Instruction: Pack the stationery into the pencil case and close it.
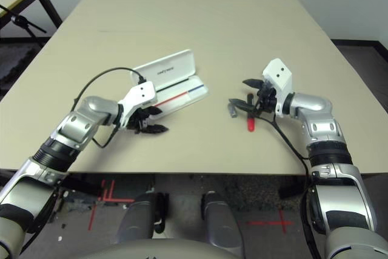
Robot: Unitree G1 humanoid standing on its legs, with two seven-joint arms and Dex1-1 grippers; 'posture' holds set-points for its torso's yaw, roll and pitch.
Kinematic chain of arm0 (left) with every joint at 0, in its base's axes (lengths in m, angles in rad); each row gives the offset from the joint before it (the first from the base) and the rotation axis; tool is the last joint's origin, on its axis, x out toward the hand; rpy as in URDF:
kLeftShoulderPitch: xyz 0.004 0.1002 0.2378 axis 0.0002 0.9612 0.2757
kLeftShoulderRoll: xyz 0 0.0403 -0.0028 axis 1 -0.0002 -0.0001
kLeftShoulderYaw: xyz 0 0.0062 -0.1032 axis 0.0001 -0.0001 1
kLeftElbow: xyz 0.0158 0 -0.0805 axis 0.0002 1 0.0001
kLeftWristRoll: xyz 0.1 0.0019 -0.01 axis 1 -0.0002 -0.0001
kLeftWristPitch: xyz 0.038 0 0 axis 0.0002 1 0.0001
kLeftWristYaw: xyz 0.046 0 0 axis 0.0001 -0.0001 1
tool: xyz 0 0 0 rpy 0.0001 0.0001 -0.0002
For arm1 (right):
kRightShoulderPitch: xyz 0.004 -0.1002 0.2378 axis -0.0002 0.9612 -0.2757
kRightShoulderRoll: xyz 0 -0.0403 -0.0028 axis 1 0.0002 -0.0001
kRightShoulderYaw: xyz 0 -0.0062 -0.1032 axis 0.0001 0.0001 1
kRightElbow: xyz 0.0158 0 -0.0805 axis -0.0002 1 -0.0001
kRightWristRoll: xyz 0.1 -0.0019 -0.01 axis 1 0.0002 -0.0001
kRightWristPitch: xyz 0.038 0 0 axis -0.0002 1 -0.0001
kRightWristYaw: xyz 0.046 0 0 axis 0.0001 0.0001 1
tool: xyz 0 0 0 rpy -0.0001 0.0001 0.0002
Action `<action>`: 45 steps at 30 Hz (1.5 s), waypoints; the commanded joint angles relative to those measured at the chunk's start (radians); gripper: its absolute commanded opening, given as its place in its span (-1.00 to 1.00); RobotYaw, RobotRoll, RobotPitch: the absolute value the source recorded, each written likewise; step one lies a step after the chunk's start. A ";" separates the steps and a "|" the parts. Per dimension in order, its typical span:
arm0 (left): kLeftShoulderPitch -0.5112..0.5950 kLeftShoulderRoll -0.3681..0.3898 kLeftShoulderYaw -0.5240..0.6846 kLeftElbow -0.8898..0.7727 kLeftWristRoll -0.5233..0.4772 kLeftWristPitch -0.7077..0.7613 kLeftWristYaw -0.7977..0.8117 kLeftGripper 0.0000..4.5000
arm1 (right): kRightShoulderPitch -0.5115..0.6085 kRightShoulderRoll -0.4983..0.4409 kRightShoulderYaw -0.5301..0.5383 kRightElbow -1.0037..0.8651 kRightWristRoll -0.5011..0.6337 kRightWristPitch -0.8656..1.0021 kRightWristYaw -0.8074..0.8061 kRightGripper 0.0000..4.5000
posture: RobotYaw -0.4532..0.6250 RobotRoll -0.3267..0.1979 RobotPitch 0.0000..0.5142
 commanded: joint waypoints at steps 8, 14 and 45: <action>-0.031 -0.006 -0.017 0.036 0.027 0.026 -0.024 -1.00 | 0.032 -0.010 0.007 -0.030 0.009 0.006 0.022 1.00 | -0.13 0.25 -0.63; -0.033 0.036 -0.034 0.000 0.045 -0.052 -0.087 -1.00 | 0.062 -0.046 0.005 -0.116 0.056 0.085 0.107 1.00 | -0.13 0.25 -0.62; 0.172 0.236 0.034 -0.230 0.009 -0.285 -0.257 -1.00 | 0.064 -0.044 0.048 -0.146 0.041 0.096 0.148 1.00 | -0.09 0.25 -0.65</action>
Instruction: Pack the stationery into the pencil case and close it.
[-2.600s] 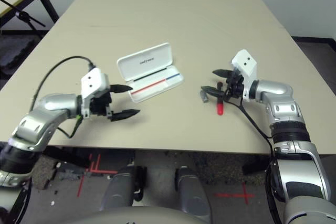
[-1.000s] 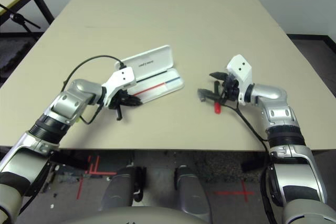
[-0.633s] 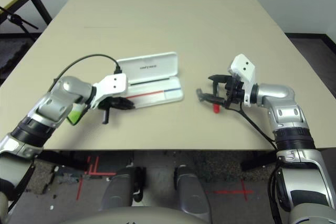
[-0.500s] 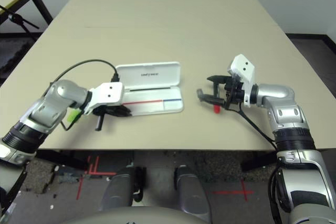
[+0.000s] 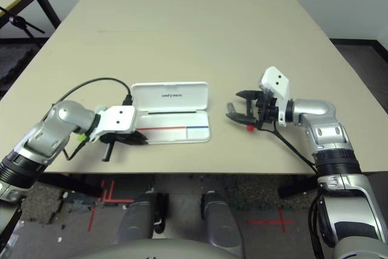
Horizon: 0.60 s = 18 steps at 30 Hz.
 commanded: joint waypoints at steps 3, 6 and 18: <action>0.019 -0.001 0.009 -0.026 -0.001 0.003 0.003 -1.00 | -0.012 0.009 0.011 0.023 -0.010 -0.021 -0.008 1.00 | -0.08 0.25 -0.65; 0.019 0.002 0.003 -0.025 0.006 -0.003 -0.002 -1.00 | -0.014 0.013 0.014 0.030 -0.013 -0.030 -0.011 1.00 | -0.09 0.25 -0.65; 0.020 0.012 -0.008 -0.011 0.050 -0.040 0.002 -0.32 | -0.025 0.019 0.020 0.056 -0.022 -0.057 -0.024 1.00 | -0.09 0.25 -0.65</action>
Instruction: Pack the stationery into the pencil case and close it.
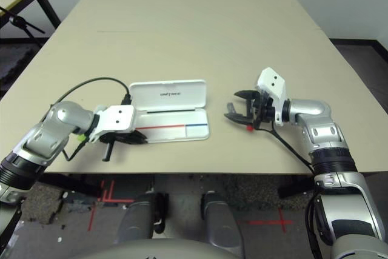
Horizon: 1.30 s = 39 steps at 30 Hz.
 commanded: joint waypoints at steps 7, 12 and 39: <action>0.022 0.036 0.009 -0.083 0.017 -0.031 -0.010 0.85 | -0.019 0.016 0.009 0.034 -0.016 -0.028 -0.015 1.00 | -0.08 0.25 -0.67; 0.040 0.061 0.086 -0.186 -0.054 -0.006 0.003 0.98 | -0.037 0.019 -0.016 0.007 0.022 0.018 -0.009 1.00 | -0.08 0.25 -0.67; 0.043 0.067 0.166 -0.227 -0.139 0.000 0.023 0.98 | -0.116 0.172 -0.148 -0.601 0.001 1.237 -0.891 1.00 | -0.12 0.25 -0.58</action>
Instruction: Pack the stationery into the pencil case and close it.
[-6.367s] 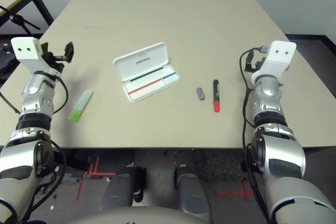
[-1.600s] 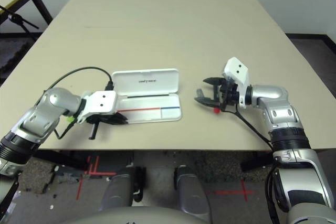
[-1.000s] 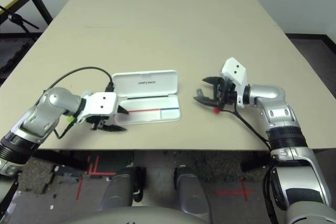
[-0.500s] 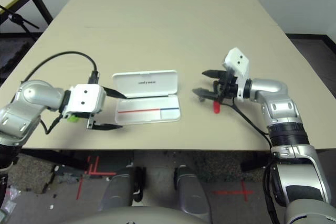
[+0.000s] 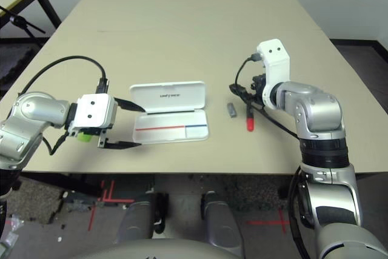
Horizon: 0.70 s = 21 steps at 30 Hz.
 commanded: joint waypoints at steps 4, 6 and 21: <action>0.000 -0.011 -0.027 0.019 0.010 -0.035 0.001 0.98 | 0.047 -0.014 -0.032 -0.031 -0.044 0.049 -0.091 1.00 | -0.12 0.25 -0.58; 0.003 -0.012 -0.030 0.024 0.013 -0.044 0.001 0.98 | 0.066 -0.027 -0.045 -0.011 -0.053 0.028 -0.102 1.00 | -0.12 0.25 -0.59; 0.001 -0.017 -0.045 0.024 0.023 -0.049 0.004 0.98 | 0.107 -0.020 -0.052 0.022 -0.035 0.006 -0.089 1.00 | -0.11 0.25 -0.61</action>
